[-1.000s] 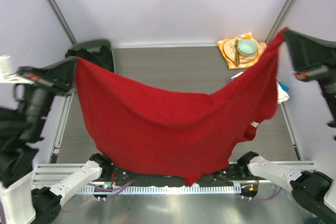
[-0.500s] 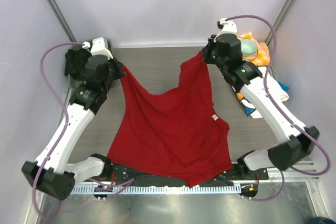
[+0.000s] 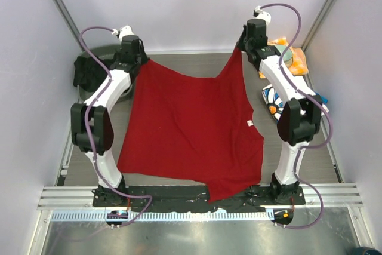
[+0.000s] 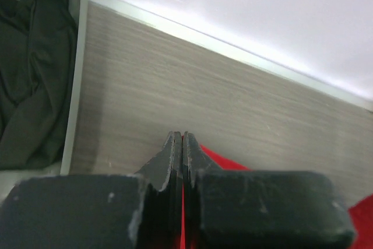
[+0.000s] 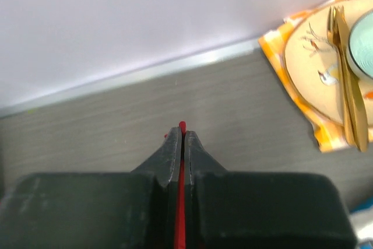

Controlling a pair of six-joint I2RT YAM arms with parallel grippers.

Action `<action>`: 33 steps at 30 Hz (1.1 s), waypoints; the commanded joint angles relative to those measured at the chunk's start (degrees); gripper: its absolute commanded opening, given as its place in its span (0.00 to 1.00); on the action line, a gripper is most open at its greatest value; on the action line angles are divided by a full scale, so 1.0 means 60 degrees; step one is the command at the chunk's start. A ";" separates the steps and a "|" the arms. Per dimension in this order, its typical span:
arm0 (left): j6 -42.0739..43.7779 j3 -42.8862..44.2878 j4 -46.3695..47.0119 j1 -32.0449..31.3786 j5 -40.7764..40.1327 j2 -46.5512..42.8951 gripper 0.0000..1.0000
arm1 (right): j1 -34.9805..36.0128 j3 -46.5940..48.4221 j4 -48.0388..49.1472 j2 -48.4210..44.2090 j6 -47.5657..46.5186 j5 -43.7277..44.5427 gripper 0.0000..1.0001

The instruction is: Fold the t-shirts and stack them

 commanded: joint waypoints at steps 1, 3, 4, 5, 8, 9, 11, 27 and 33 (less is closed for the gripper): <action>-0.0210 0.1427 0.0984 0.0671 0.0237 0.1283 0.00 | -0.0275 0.1871 0.0663 0.1288 0.0043 -0.0154 0.01; -0.0372 0.2247 0.0838 0.0819 0.0443 0.1883 0.00 | -0.0319 0.3174 0.0386 0.2048 0.0014 -0.0125 0.01; -0.0401 0.2540 0.0794 0.0906 0.0429 0.2379 0.00 | -0.0334 0.3657 0.0065 0.2763 0.0013 -0.0067 0.01; -0.0430 0.3007 0.0765 0.0951 0.0429 0.2631 0.00 | -0.0363 0.4575 -0.0069 0.3176 0.0013 0.0021 0.01; -0.0475 0.4017 0.0589 0.1097 0.0385 0.3451 0.00 | -0.0407 0.5912 -0.0173 0.4262 -0.0031 -0.0007 0.01; -0.0504 0.4283 0.0487 0.1126 0.0385 0.3642 0.00 | -0.0422 0.6208 -0.0173 0.4497 -0.0016 -0.0051 0.01; -0.0519 0.5086 0.0195 0.1229 0.0414 0.4243 0.00 | -0.0436 0.6968 -0.0158 0.5156 0.0028 -0.0066 0.01; -0.0622 0.6469 -0.0013 0.1727 -0.0260 0.5389 1.00 | -0.0466 0.6679 0.1028 0.5950 0.0160 -0.0080 0.96; -0.0985 0.5036 0.0280 0.1742 -0.0027 0.3765 1.00 | -0.0480 0.5087 0.1481 0.4327 0.0305 -0.0431 0.98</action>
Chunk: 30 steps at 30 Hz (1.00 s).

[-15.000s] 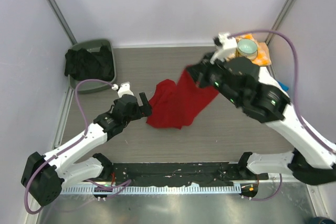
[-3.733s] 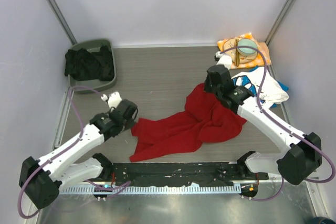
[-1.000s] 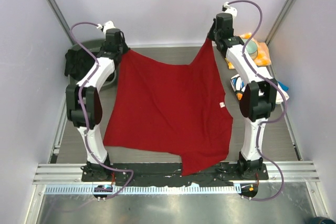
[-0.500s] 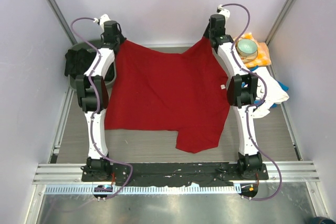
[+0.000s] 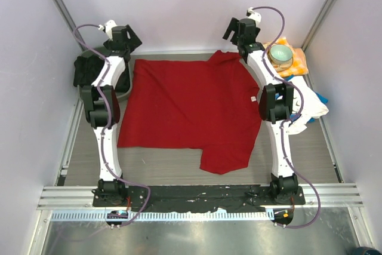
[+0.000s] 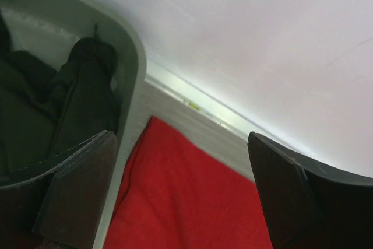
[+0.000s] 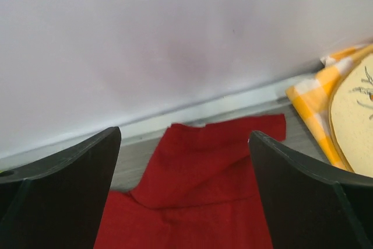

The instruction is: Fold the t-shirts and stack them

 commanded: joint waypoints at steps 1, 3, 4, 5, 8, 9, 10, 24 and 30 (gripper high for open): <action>-0.0415 -0.1227 0.0383 0.0052 0.0152 -0.2189 1.00 | -0.0022 -0.1785 0.0783 -0.2402 0.0153 -0.0329 0.98; -0.0867 -0.1874 0.0179 -0.0064 0.0373 -0.2836 1.00 | 0.0138 -0.2301 0.0115 -0.3094 0.0256 -0.0695 0.98; -0.1001 -0.2631 -0.0011 -0.0109 0.0490 -0.3506 1.00 | 0.0227 -0.2942 -0.0094 -0.3793 0.0285 -0.0857 0.98; -0.1118 -0.3059 -0.0085 -0.0153 0.0708 -0.3802 1.00 | 0.0315 -0.3296 -0.0328 -0.4134 0.0285 -0.0989 0.98; -0.1456 -0.4422 -0.0992 -0.0489 0.0871 -0.4914 1.00 | 0.0841 -0.4717 -0.1441 -0.5333 0.0008 -0.1166 0.99; -0.1471 -0.4875 -0.1342 -0.0737 0.0828 -0.5136 1.00 | 0.0944 -0.5083 -0.1936 -0.5657 -0.0022 -0.1108 0.99; -0.1486 -0.5155 -0.1984 -0.0855 0.0770 -0.5341 1.00 | 0.1163 -0.5957 -0.2057 -0.5965 -0.0008 -0.0962 0.99; -0.1822 -1.0311 -0.1541 -0.2189 0.0784 -0.7512 1.00 | 0.2146 -1.2307 -0.1298 -0.9542 0.0549 -0.0126 1.00; -0.1867 -0.9660 -0.0555 -0.2189 0.1368 -0.6503 1.00 | 0.2542 -1.2777 -0.1005 -0.9850 0.0505 -0.0068 0.99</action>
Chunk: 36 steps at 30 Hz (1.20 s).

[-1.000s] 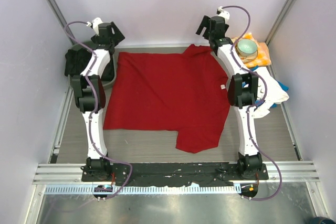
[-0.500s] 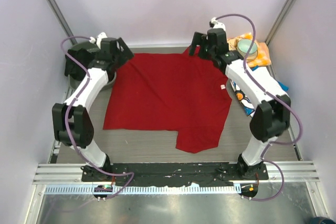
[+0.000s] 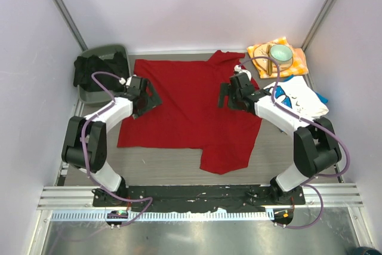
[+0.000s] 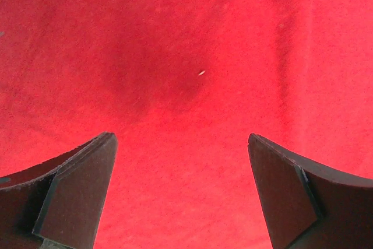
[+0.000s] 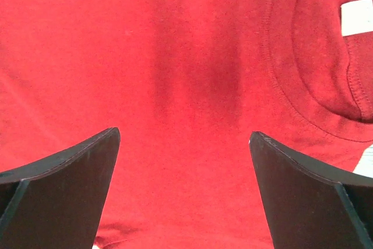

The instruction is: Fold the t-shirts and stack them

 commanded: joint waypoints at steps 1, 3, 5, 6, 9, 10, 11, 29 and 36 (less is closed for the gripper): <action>-0.0002 0.1112 0.1226 -0.0015 0.0513 0.0696 1.00 | 0.0298 0.0009 0.0734 -0.0801 0.0039 0.0297 0.99; 0.0043 0.1944 0.1110 -0.0015 0.0703 0.1429 1.00 | 0.0342 -0.0020 0.0792 -0.0758 0.0010 0.0326 0.99; 0.0160 0.2445 0.1095 -0.0029 0.0909 0.2086 1.00 | 0.0357 -0.0093 0.0865 -0.0757 -0.0034 0.0370 0.99; 0.0189 0.2912 0.1008 -0.0029 0.0895 0.2264 1.00 | 0.0357 -0.0123 0.0880 -0.0757 -0.0049 0.0414 0.99; 0.0365 0.3864 0.0584 -0.0015 0.0646 0.3084 1.00 | 0.0357 -0.0181 0.0953 -0.0801 -0.0108 0.0502 0.99; 0.0452 0.4100 0.0466 0.0014 0.0472 0.3246 1.00 | 0.0357 -0.0225 0.0968 -0.0816 -0.0137 0.0531 0.99; 0.0613 0.4320 0.0349 0.0029 0.0369 0.3378 1.00 | 0.0357 -0.0240 0.0968 -0.0830 -0.0137 0.0531 0.99; 0.1317 0.6315 -0.1117 0.1668 0.0441 0.4712 1.00 | 0.0401 -0.0372 0.1393 -0.0582 -0.0137 0.0312 0.99; 0.1713 0.6462 -0.1513 0.2736 0.0397 0.4713 1.00 | 0.0459 -0.0372 0.1437 -0.0596 -0.0108 0.0297 0.99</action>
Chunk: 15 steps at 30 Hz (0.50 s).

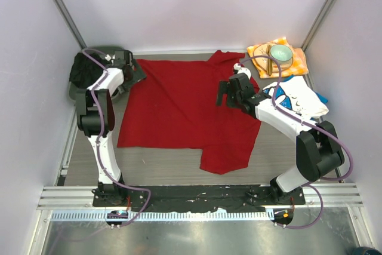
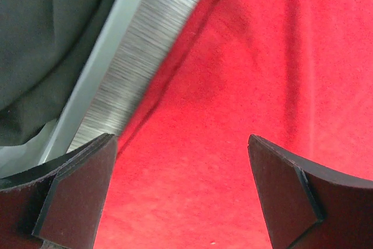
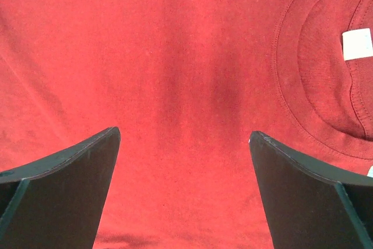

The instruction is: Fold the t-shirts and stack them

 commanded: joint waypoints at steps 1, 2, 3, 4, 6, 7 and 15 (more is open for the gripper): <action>0.0373 0.0341 -0.0296 0.0840 -0.0015 -0.0133 1.00 | 0.0121 0.0014 0.0446 -0.0115 -0.0060 0.0042 0.99; 0.0387 0.0385 -0.0340 0.0900 0.0044 -0.0162 1.00 | 0.0164 0.0029 0.0461 -0.0101 -0.0060 0.0042 0.99; 0.0431 0.0443 -0.0398 0.0988 0.0044 -0.0191 1.00 | 0.0165 0.0043 0.0461 -0.0086 -0.0046 0.0042 0.99; 0.0474 0.0531 -0.0486 0.1076 0.0044 -0.0206 1.00 | 0.0179 0.0029 0.0446 -0.0057 -0.0046 0.0056 0.99; 0.0621 0.0634 -0.0618 0.1106 0.0088 -0.0381 1.00 | 0.0267 0.0073 0.0417 -0.0057 -0.0060 0.0144 0.99; 0.0621 0.0620 -0.0618 0.1106 0.0175 -0.0498 0.99 | 0.0296 0.0087 0.0388 -0.0100 -0.0046 0.0188 0.99; -0.0389 -0.0478 -0.0310 0.0975 0.1920 -0.2166 1.00 | 0.0502 0.0146 -0.0490 -0.0466 -0.0163 0.1008 1.00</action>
